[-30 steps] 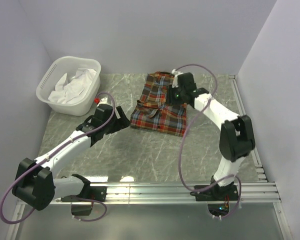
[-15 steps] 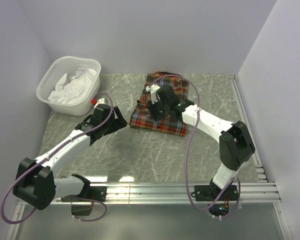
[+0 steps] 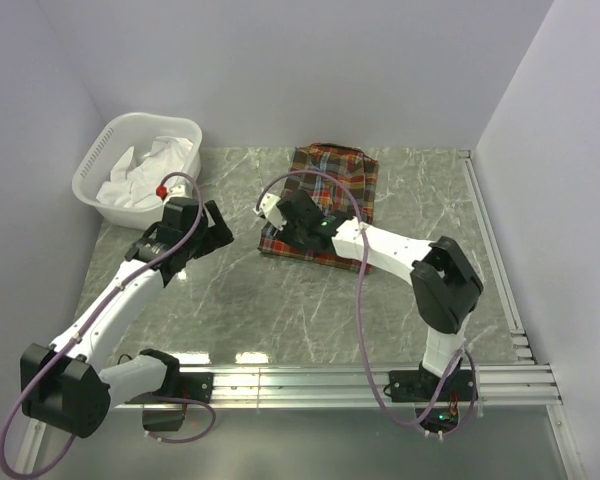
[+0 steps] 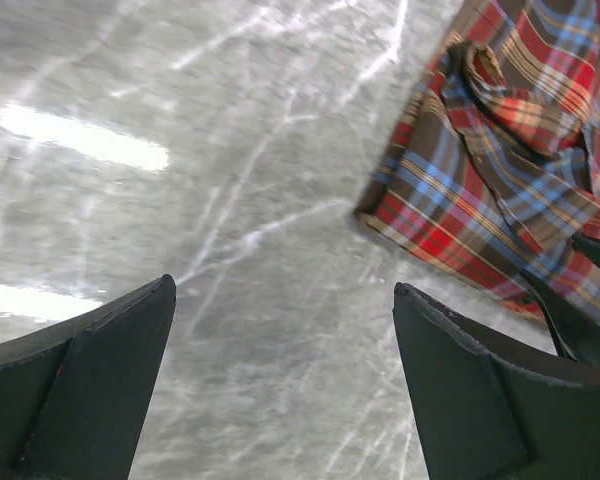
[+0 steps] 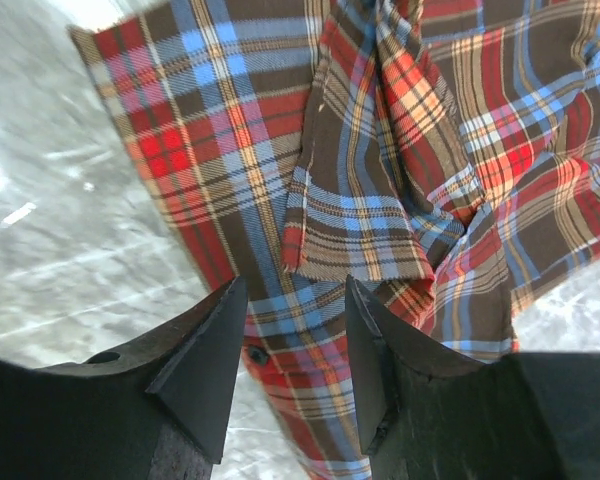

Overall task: Fold and stack the long sleeve shirts
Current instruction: Fold the shirt

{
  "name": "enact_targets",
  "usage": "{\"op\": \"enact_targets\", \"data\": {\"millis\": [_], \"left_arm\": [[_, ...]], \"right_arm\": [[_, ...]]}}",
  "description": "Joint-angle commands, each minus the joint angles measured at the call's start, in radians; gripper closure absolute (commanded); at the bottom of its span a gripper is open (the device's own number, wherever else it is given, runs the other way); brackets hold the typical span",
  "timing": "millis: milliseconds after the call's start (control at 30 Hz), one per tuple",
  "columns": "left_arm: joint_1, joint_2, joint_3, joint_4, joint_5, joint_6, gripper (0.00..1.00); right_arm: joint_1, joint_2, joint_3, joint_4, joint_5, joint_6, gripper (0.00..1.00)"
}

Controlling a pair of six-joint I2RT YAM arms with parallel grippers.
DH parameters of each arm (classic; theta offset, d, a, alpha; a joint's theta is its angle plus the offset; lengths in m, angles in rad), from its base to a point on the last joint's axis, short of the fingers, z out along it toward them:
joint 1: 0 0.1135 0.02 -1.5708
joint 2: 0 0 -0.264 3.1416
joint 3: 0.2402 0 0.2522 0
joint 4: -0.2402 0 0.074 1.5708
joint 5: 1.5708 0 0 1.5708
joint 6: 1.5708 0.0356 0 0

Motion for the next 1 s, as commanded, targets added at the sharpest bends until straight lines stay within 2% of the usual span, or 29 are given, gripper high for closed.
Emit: {"op": "enact_targets", "data": {"millis": [0, 200, 400, 433, 500, 667, 967], "left_arm": [[0.021, -0.045, 0.025, -0.027, -0.056, 0.065, 0.04], [0.046, -0.051, -0.012, 0.01, -0.038, 0.066, 0.04], [0.057, -0.034, -0.023, 0.023, -0.021, 0.069, 0.04], [0.058, -0.033, -0.023, 0.024, -0.016, 0.069, 0.04], [0.061, -0.031, -0.025, 0.024, -0.011, 0.069, 0.04], [0.071, -0.026, -0.031, 0.027, 0.004, 0.069, 0.04], [0.081, -0.016, -0.038, 0.029, 0.022, 0.069, 0.04]], "right_arm": [[0.009, 0.042, 0.076, -0.016, 0.089, -0.07, 0.49], [0.008, 0.103, 0.119, -0.008, 0.152, -0.099, 0.53], [0.008, 0.131, 0.142, 0.006, 0.163, -0.114, 0.66], [0.008, 0.137, 0.147, 0.004, 0.165, -0.116, 0.81], [0.003, 0.14, 0.157, 0.014, 0.163, -0.113, 1.0], [-0.066, 0.155, 0.196, 0.044, 0.114, -0.064, 1.0], [-0.253, 0.244, 0.38, 0.009, 0.025, 0.181, 1.0]]}}
